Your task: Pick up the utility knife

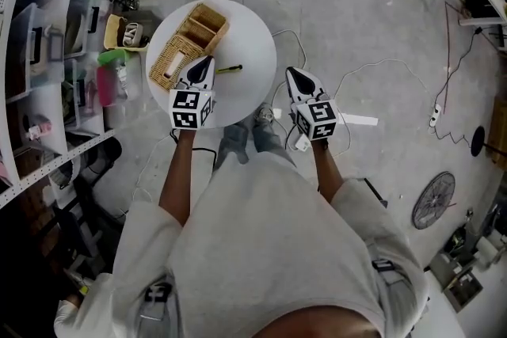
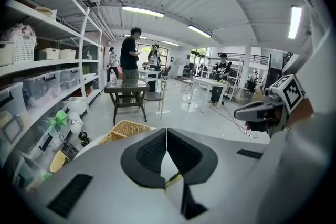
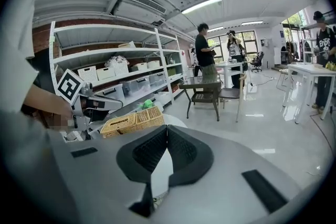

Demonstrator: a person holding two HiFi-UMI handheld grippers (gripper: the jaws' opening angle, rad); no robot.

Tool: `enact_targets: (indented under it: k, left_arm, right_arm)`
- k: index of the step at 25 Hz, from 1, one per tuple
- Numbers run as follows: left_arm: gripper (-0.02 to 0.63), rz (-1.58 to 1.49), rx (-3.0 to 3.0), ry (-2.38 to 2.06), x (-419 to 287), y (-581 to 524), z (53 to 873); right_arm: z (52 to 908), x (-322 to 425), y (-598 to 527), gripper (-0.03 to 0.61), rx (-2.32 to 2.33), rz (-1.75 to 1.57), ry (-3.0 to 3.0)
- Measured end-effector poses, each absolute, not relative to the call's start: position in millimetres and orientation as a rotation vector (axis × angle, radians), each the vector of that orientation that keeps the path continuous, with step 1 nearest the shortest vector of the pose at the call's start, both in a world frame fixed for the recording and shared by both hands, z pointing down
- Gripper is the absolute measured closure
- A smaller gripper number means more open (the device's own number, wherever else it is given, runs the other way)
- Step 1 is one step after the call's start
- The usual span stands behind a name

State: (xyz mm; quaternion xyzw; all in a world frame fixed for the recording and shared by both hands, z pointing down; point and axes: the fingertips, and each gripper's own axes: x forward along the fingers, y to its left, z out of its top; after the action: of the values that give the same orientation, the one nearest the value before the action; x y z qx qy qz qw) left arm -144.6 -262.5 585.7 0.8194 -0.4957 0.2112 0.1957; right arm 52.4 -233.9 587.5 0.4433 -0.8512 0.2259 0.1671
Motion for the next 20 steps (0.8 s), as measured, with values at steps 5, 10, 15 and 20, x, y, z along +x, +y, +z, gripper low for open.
enact_targets:
  k: [5,10,15,20]
  left_arm:
    - [0.591,0.65,2.284,-1.32,-139,-249,612]
    - [0.591,0.77,2.318,-1.238,-130,-238,635]
    - [0.591,0.984,2.401,-1.122,-118,-233,652]
    - [0.591,1.254,2.503,-0.949,-101,-226,672]
  right_arm:
    - [602,51,-218,0.548,1.259,0.684,-2.388]
    - [617,57,-206,0.548,1.266,0.718,-2.357]
    - [625,63,-196,0.548,1.263,0.743,-2.332]
    - [630,67,-190,0.548,1.256,0.764,-2.317]
